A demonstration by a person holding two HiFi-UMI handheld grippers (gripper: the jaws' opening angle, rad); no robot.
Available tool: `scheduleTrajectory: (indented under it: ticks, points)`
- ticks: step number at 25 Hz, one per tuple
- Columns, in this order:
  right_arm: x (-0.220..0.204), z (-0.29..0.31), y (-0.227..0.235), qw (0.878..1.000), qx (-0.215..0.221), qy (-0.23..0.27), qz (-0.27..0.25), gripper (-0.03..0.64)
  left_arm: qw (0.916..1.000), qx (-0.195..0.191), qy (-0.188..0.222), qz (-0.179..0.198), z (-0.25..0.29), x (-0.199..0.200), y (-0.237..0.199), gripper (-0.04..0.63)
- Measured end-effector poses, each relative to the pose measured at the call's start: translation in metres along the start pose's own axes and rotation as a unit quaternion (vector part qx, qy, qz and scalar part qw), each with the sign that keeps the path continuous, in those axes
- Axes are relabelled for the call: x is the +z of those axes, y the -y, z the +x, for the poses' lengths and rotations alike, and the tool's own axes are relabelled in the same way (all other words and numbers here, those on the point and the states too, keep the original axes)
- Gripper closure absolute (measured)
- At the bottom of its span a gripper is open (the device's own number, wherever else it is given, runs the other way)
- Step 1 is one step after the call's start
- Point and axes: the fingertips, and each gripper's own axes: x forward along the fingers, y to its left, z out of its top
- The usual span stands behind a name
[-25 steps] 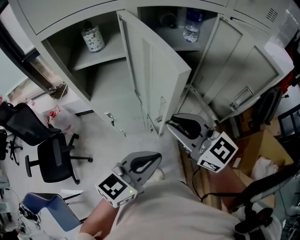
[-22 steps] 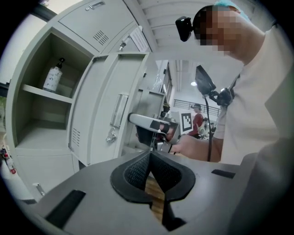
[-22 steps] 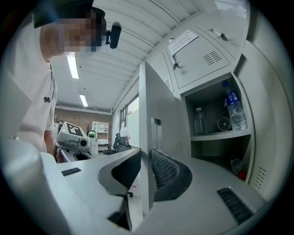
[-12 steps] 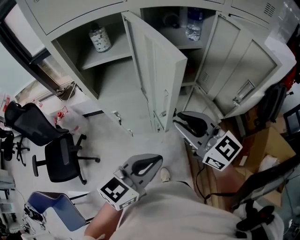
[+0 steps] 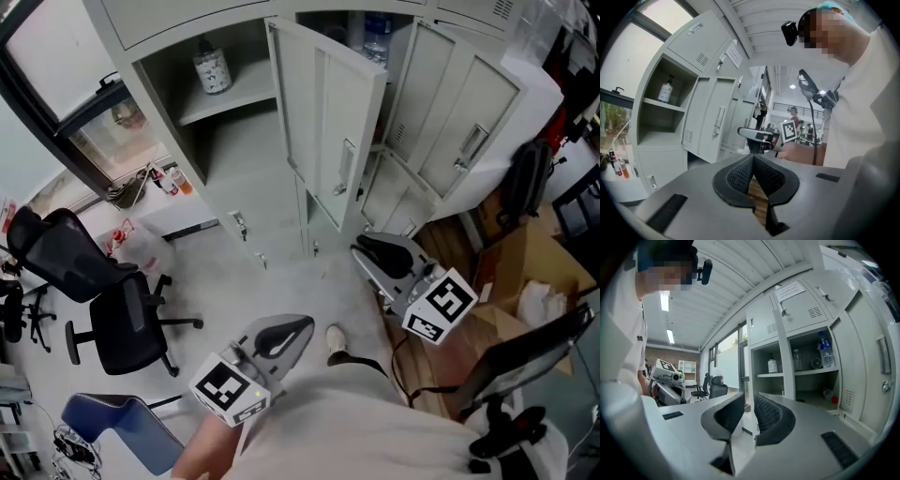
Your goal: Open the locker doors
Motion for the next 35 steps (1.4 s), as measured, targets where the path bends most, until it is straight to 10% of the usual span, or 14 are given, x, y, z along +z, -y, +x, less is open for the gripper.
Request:
scheduleTrajectory:
  ticks: [15,35]
  points:
    - [-0.023,-0.015,-0.141,0.999,0.001,-0.039,-0.016,0.578,0.9997,-0.026,0.004,0.001,-0.09,-0.041,0.051,0.584]
    - [-0.035,-0.016,-0.217,0.996,0.033,-0.069,-0.053,0.584,0.9998,-0.018,0.01,0.007,-0.137,-0.062,0.075,0.584]
